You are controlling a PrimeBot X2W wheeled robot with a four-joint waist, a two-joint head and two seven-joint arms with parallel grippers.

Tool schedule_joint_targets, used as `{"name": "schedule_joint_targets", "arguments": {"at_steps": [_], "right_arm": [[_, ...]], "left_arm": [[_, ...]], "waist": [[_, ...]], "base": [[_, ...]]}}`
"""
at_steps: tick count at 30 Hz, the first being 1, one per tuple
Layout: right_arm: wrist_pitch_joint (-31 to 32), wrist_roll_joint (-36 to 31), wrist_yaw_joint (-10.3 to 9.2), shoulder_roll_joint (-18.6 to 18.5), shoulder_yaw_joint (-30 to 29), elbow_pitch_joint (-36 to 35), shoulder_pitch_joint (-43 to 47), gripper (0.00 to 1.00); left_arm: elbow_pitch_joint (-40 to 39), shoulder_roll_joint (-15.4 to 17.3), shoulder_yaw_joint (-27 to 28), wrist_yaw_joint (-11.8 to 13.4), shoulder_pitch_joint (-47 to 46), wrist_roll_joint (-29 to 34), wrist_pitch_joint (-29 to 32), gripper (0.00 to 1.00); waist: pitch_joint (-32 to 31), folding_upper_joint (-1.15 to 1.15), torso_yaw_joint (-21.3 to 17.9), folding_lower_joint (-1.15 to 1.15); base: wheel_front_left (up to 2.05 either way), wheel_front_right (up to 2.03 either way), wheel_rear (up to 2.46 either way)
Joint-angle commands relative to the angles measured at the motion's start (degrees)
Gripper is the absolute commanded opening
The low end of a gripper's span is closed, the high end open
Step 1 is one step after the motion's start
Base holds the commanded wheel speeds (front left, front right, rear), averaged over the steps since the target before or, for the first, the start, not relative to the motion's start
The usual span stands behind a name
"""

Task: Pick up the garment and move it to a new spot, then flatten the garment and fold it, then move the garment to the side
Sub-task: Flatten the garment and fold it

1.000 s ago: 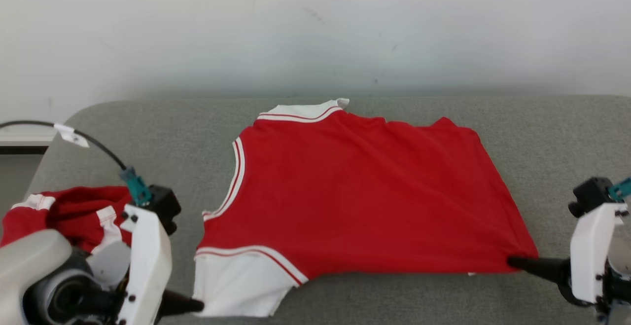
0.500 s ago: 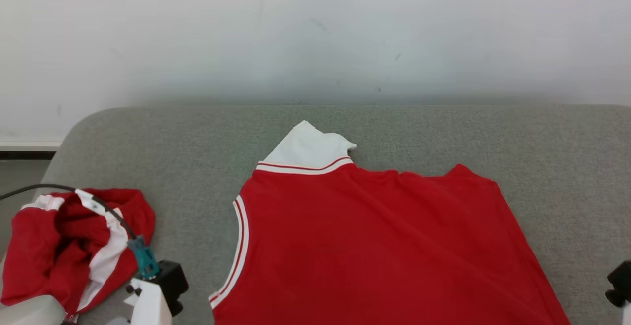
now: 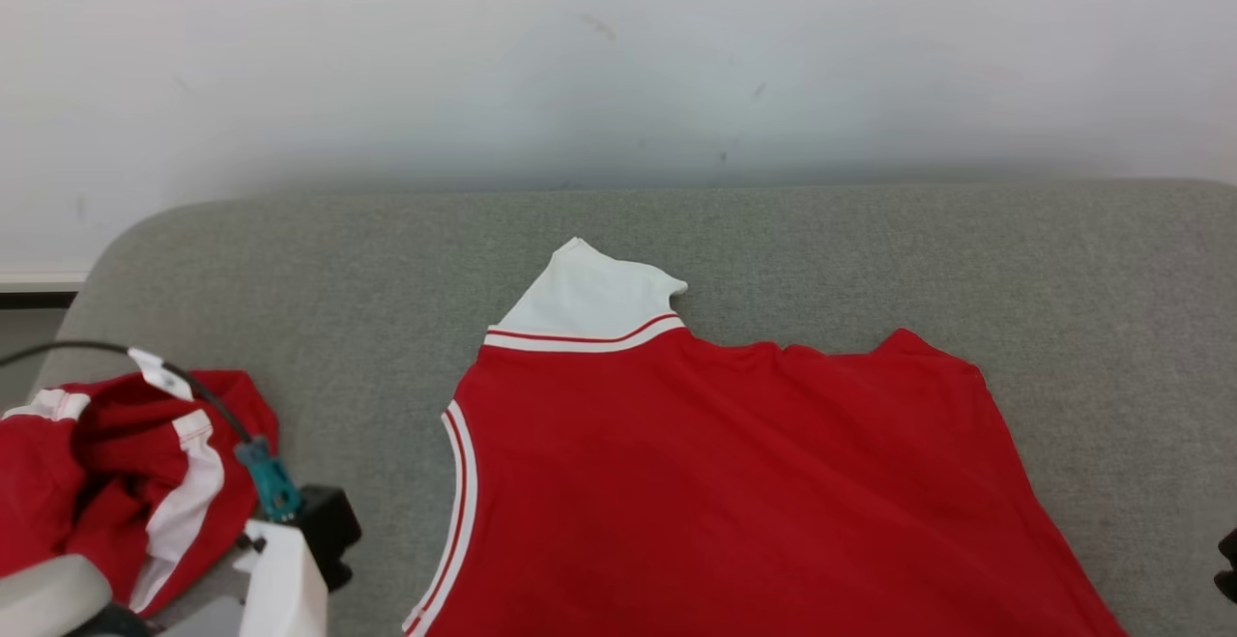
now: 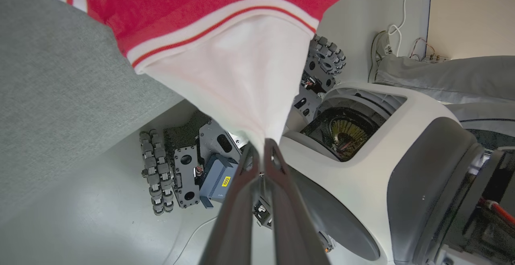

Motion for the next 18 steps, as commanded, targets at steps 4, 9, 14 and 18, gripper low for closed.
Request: {"name": "schedule_joint_targets", "arguments": {"at_steps": [4, 9, 14, 18], "right_arm": [[0.8, 0.6, -0.11, 1.1, 0.5, 1.2, -2.9, 0.0], [0.8, 2.0, -0.11, 4.7, 1.3, 4.9, -6.5, 0.0], [2.4, 2.4, -0.11, 8.6, 2.2, 9.7, -10.3, 0.0], [2.6, 3.7, -0.11, 11.1, 2.6, 13.7, -13.3, 0.0]], "left_arm": [[2.4, -1.2, 1.2, 0.0, -2.1, -0.9, 0.1, 0.0], [7.7, -4.7, 2.5, -0.2, -4.9, 0.2, 1.1, 0.0], [13.9, -8.6, 2.9, -0.9, -7.4, 1.8, 1.9, 0.0], [18.9, -11.4, 3.1, -1.2, -9.2, 2.7, 2.4, 0.0]], "waist": [[0.9, 0.0, -0.6, 0.0], [2.7, 0.0, -0.8, 0.0], [4.3, 0.0, -1.1, 0.0], [4.8, 0.0, -1.2, 0.0]], "base": [[0.0, 0.0, 0.0], [0.0, 0.0, 0.0], [0.0, 0.0, 0.0], [0.0, 0.0, 0.0]]}}
